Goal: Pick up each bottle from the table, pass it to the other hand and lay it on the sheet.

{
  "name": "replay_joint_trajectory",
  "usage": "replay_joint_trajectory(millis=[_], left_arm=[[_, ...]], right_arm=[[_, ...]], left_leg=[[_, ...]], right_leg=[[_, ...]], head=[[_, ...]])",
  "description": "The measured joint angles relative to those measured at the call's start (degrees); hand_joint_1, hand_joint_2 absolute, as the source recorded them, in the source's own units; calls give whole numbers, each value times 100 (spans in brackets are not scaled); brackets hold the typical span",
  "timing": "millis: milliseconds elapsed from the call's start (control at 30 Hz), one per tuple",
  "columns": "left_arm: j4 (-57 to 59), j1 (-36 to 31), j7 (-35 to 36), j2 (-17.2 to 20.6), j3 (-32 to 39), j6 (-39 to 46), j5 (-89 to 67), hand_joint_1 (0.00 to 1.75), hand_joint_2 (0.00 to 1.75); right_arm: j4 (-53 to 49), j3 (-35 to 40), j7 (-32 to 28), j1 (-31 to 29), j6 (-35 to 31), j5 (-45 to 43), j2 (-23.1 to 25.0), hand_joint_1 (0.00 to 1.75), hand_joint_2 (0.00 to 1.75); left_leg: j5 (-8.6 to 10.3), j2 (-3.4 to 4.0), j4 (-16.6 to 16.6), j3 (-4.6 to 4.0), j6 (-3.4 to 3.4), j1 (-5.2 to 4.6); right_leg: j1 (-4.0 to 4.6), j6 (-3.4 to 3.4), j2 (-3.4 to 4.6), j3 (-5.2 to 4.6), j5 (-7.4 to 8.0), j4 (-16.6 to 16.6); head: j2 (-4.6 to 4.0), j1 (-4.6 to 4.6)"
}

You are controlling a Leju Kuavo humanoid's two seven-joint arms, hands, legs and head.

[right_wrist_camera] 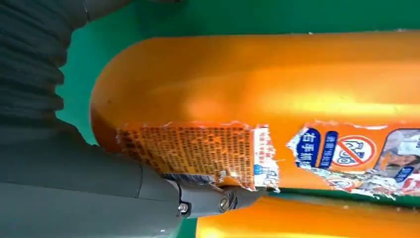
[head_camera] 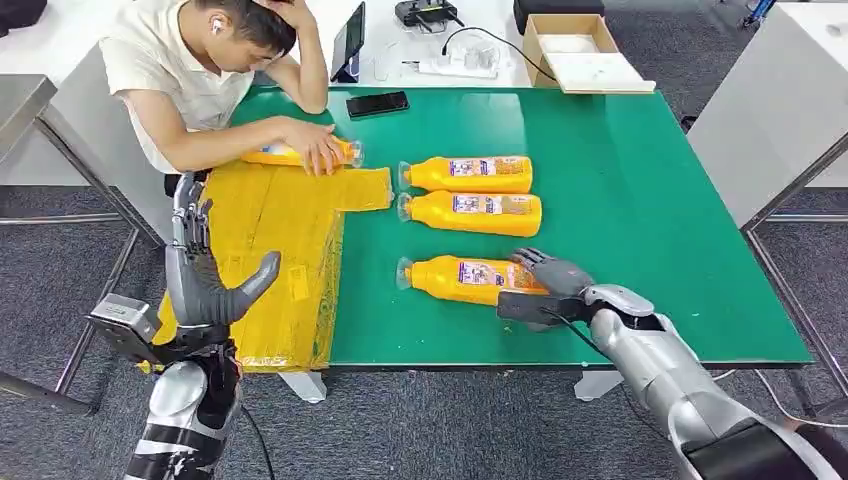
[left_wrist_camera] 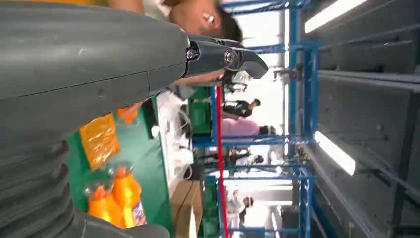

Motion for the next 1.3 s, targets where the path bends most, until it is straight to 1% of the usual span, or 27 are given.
replay_joint_trajectory(millis=[33, 67, 100, 133, 267, 333, 500, 700, 767, 933, 1033, 1133, 1233, 1300], left_arm=[[24, -1, 11, 7, 0, -13, 2, 0, 175], [44, -2, 15, 11, 0, -24, 0, 0, 175], [61, -3, 15, 13, 0, -28, 0, 0, 175], [79, -4, 15, 17, 0, -28, 0, 0, 175], [123, -10, 9, 26, 0, -24, -26, 0, 175], [123, -9, -9, 28, 0, 7, -66, 0, 175], [123, -10, -37, 33, 0, 59, -94, 0, 175], [123, -9, -42, 33, -2, 70, -94, 0, 175], [123, -9, -53, 33, -2, 74, -94, 0, 175], [123, -9, -116, 31, -6, 94, -94, 0, 175], [123, -9, -171, 31, -15, 94, -90, 0, 175], [123, -5, -325, 18, -17, 74, 11, 0, 175], [26, 61, -582, -40, -28, -7, 201, 0, 175], [-142, 171, -673, -96, -88, -66, 328, 0, 175]], right_arm=[[9, 84, -18, -46, 75, -11, -35, 0, 175], [22, 170, -41, -92, 147, -18, -79, 58, 175], [31, 252, -72, -135, 189, -26, -121, 171, 175], [39, 313, -81, -165, 215, -33, -151, 175, 175], [61, 525, -183, -243, 152, -89, -223, 175, 175], [61, 595, -260, -235, -50, -282, -230, 175, 175], [53, 625, -435, 66, -1029, -643, -63, 175, 175], [37, 632, -496, 188, -1162, -695, 57, 175, 175], [22, 623, -582, 242, -1327, -767, 98, 175, 175], [-96, 429, -771, 552, -1951, -883, 316, 175, 175], [-190, 267, -846, 746, -2168, -900, 474, 175, 175], [-336, 88, -1055, 942, -2421, -988, 609, 175, 175], [-685, -247, -1410, 1193, -2671, -1244, 747, 175, 175], [-1059, -518, -1539, 1406, -2789, -1344, 826, 175, 175]], left_leg=[[0, 0, 0, 0, 0, 0], [0, 0, 0, 0, 0, 0], [0, 0, 0, -1, 0, 0], [0, 0, 1, -1, 0, 0], [0, -2, 1, -2, 0, 0], [0, 0, 1, -2, 0, 0], [-2, 2, 0, -2, -1, 2], [-1, 12, 0, 4, -1, 2], [-1, 13, 0, 4, -1, 2], [-1, 19, 0, 4, -1, 2], [-2, 15, 0, 3, -1, 3], [-1, 4, 0, -3, -1, 4], [-1, 5, 0, -4, -1, 4], [-2, 5, 0, -5, -1, 2]], right_leg=[[0, 0, 0, 0, 0, 0], [0, 0, 0, 0, 0, 0], [0, 0, 0, 1, 0, 1], [0, 0, 0, 1, 0, 1], [0, 0, -1, 0, 0, 1], [0, 0, 0, 0, 0, 1], [1, 0, 1, -1, 0, 1], [2, 0, 5, 1, 0, 0], [2, 0, 5, 1, 0, 1], [2, 0, 6, 1, 1, 1], [3, 0, 6, -1, 0, 1], [3, -1, 3, -2, -1, 2], [2, -1, 3, -2, -1, 2], [0, 0, 3, -2, -1, 1]], head=[[0, 0], [0, -2], [0, 2], [-2, -2], [0, 0], [0, 0], [0, -2], [0, 0], [0, 0], [0, 0], [0, 0], [0, 0], [0, 0], [-2, 0]])
